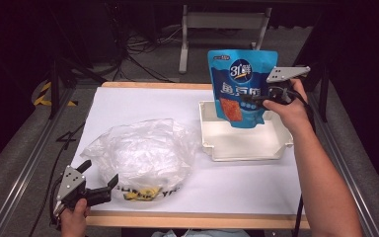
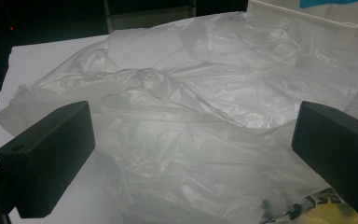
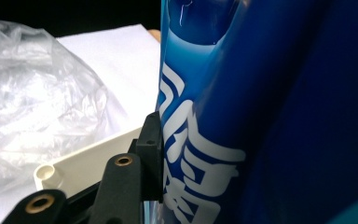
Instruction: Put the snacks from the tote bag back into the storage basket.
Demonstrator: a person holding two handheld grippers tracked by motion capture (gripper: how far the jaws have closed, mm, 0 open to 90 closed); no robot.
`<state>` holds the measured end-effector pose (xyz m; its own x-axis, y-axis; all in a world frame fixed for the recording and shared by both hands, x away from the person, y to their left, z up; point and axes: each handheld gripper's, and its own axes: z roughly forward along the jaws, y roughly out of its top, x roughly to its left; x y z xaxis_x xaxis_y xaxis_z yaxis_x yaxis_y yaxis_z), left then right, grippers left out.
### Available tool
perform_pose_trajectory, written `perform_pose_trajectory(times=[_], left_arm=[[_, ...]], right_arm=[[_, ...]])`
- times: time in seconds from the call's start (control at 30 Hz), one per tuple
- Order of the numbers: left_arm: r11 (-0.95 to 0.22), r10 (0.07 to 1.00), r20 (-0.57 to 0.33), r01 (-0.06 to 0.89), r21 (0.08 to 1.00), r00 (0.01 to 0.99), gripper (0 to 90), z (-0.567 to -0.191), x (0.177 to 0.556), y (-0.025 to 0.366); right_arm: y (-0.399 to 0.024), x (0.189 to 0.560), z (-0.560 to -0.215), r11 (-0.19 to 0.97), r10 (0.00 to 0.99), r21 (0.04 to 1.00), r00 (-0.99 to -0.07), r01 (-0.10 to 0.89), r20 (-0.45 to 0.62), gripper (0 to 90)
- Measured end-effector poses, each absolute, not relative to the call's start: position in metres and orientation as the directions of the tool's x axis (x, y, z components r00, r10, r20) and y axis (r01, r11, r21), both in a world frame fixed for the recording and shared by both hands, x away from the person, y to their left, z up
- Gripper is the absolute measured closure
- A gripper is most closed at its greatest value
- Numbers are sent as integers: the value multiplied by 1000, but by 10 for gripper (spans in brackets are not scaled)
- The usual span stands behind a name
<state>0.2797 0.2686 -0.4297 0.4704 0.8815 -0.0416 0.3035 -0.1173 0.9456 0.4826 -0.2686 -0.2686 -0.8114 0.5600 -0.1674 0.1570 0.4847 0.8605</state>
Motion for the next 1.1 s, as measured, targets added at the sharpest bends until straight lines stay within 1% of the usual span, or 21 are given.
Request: perform_pose_trajectory(times=[0.13, 0.2, 0.37, 0.8, 1.1], left_arm=[[-120, 881, -42, 308, 944, 472, 2, -430, 280, 269], [-120, 881, -42, 307, 944, 471, 2, -430, 280, 269], [-128, 882, -36, 312, 941, 471, 2, -429, 280, 269], [-129, 882, -36, 314, 941, 470, 2, -430, 280, 269], [-127, 881, -36, 308, 943, 472, 2, -430, 280, 269]], right_arm=[[-268, 484, -282, 494, 558, 852, -815, 174, -157, 600], [-267, 485, -295, 499, 561, 845, -815, 194, -144, 600], [-267, 485, -308, 499, 563, 840, -816, 212, -128, 600], [-265, 483, -321, 518, 551, 827, -825, 218, -128, 599], [-266, 483, -325, 506, 551, 833, -827, 225, -112, 596]])
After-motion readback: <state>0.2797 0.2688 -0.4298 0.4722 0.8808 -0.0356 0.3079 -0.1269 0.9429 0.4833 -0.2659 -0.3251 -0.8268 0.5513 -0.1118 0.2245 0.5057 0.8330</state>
